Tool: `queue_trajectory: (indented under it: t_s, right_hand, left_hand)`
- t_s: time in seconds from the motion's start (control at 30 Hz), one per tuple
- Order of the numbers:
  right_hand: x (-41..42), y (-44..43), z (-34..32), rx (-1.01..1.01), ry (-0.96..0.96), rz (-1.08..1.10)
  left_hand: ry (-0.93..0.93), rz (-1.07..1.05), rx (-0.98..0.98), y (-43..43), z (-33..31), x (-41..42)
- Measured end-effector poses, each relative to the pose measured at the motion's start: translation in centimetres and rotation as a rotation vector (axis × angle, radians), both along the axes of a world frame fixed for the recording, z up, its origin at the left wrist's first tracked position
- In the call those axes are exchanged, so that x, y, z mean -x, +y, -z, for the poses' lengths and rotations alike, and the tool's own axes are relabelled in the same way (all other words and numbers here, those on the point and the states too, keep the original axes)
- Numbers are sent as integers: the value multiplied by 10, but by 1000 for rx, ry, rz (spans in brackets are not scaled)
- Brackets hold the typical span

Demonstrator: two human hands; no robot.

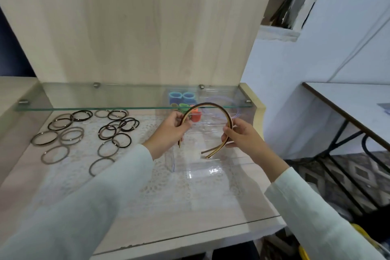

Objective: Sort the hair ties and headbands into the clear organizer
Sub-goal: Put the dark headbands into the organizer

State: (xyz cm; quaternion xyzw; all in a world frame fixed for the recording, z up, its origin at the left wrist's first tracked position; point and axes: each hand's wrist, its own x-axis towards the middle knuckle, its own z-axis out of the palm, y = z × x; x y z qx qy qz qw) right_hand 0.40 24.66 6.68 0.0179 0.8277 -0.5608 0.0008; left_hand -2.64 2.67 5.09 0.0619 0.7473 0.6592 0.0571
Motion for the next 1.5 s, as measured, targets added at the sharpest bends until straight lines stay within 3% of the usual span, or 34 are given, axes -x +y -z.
queue_trajectory:
  t_s: [0.1,0.27,0.33,0.87,1.5]
  right_hand:
    - [3,5,6,-129,-26,48]
    - [5,13,15,-588,25,87]
    - [5,14,19,-637,24,107]
    - [8,19,30,-702,-91,87]
    - [12,25,38,-612,32,110]
  left_hand:
    - [-54,-3,19,9,5,-1]
    - [-134,-13,90,17,10,3]
    - [-156,-3,143,20,10,4]
    - [-8,26,362,32,13,-2]
    - [124,32,744,45,17,-4]
